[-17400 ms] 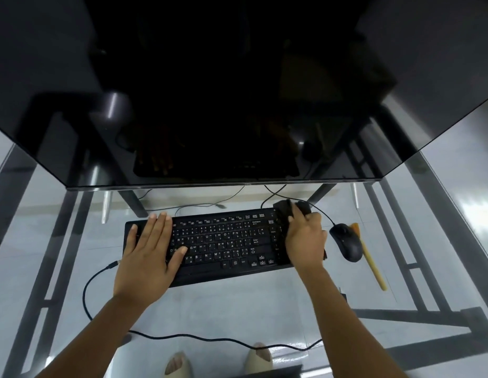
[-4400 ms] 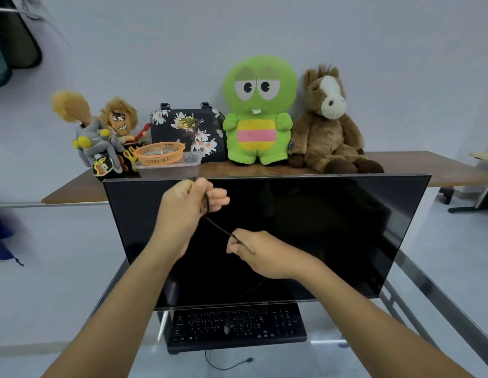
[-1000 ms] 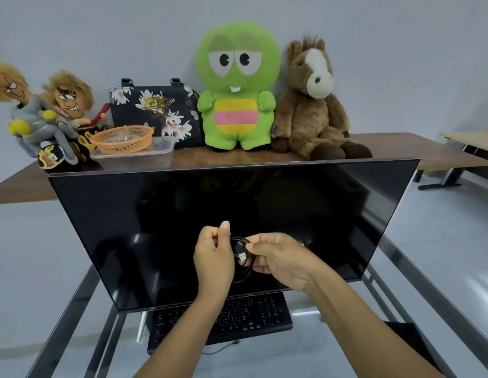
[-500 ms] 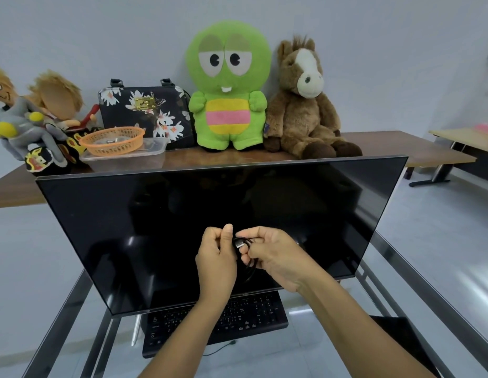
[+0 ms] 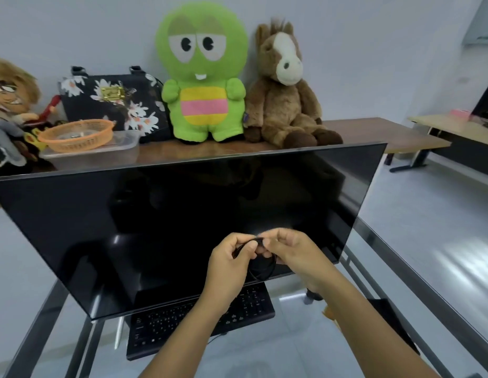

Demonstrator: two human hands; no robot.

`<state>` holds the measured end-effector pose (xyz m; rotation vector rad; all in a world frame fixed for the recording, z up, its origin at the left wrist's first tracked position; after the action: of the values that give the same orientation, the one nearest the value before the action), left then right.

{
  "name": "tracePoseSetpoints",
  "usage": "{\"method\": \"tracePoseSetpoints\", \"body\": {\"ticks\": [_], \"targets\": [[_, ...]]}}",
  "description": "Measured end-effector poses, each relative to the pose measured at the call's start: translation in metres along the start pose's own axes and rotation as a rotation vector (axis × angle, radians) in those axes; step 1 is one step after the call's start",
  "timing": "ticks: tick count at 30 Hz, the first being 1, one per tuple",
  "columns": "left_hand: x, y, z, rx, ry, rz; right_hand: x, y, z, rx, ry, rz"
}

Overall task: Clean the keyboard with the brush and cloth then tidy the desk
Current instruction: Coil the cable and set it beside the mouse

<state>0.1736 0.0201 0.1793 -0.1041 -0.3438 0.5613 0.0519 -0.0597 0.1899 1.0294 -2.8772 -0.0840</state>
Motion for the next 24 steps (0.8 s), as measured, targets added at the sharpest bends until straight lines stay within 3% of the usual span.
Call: {"method": "tracePoseSetpoints", "body": {"ticks": [4, 9, 14, 17, 19, 24], "targets": [[-0.043, -0.005, -0.030, 0.089, -0.070, -0.132, 0.035, 0.009, 0.044, -0.202, 0.046, -0.028], [-0.101, -0.002, -0.078, -0.034, -0.547, -0.146, 0.088, 0.008, 0.130, -0.365, -0.025, 0.267], [-0.172, 0.034, -0.149, -0.192, -1.070, -0.513, 0.115, -0.009, 0.237, -0.478, 0.179, 0.458], [-0.199, 0.049, -0.195, -0.235, -1.173, -0.672, 0.111, -0.025, 0.265, -0.411, 0.515, 0.399], [-0.209, 0.055, -0.217, -0.271, -1.235, -0.728, 0.106, -0.030, 0.277, -0.358, 0.609, 0.357], [-0.215, 0.059, -0.231, -0.340, -1.370, -0.735, 0.095, -0.025, 0.286, -0.101, 0.876, 0.351]]}}
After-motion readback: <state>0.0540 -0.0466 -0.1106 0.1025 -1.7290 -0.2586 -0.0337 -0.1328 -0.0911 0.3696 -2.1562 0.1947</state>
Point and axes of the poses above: each hand's wrist, its own y-axis away from the middle knuckle, its own x-axis out of the back of the hand, z = x × y, the point moved 7 cm from there along -y, towards the middle knuckle, and after that the axes turned 9 degrees about -y, right-handed, at the moved point
